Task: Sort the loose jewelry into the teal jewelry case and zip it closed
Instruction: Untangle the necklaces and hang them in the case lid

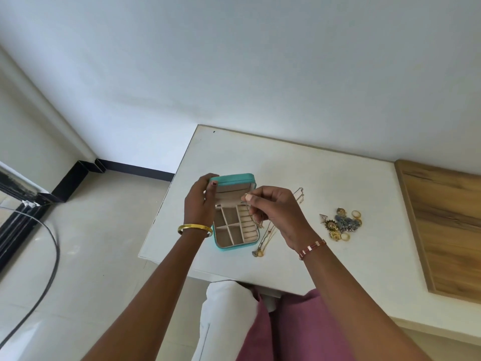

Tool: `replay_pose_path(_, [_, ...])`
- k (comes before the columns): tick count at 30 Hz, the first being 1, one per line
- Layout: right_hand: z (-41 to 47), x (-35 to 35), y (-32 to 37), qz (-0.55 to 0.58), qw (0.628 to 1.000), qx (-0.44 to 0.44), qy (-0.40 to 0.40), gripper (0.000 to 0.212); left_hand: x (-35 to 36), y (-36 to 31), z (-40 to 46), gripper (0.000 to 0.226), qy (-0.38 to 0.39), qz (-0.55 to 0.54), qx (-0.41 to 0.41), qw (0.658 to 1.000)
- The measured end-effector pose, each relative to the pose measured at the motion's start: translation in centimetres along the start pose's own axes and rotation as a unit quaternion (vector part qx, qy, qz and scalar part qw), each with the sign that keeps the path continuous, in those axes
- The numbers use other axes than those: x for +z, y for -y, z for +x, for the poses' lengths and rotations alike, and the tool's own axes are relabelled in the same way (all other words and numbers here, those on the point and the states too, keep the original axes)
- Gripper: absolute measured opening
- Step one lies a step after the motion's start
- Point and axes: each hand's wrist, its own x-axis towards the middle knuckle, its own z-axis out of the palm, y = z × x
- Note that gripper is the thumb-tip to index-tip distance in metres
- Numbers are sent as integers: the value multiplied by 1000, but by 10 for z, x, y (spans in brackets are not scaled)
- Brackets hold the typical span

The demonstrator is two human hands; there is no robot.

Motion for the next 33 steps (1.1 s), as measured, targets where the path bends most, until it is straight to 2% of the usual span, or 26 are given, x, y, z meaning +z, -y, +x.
replay_pose_path(4, [16,10,-11,-25,1000,6,2,9,4,5,20,29,-35,-2,-38,999])
replay_pose_path(13, [48,35,-7,-90,995,-40,-2,9,13,9,32,31,-43,-35,-74,996])
replay_pose_path(19, [68,49,-19,-128,984,-73,-105,12,15,7,30,32,-37,-46,-88,994])
replay_pose_path(24, [68,48,-29,-100,975,-77,-184,15,17,8,28,32,-37,-56,-94,993])
replay_pose_path(33, [68,50,-33,-26,970,-46,-239,12,18,7,25,31,-46,-56,-90,993])
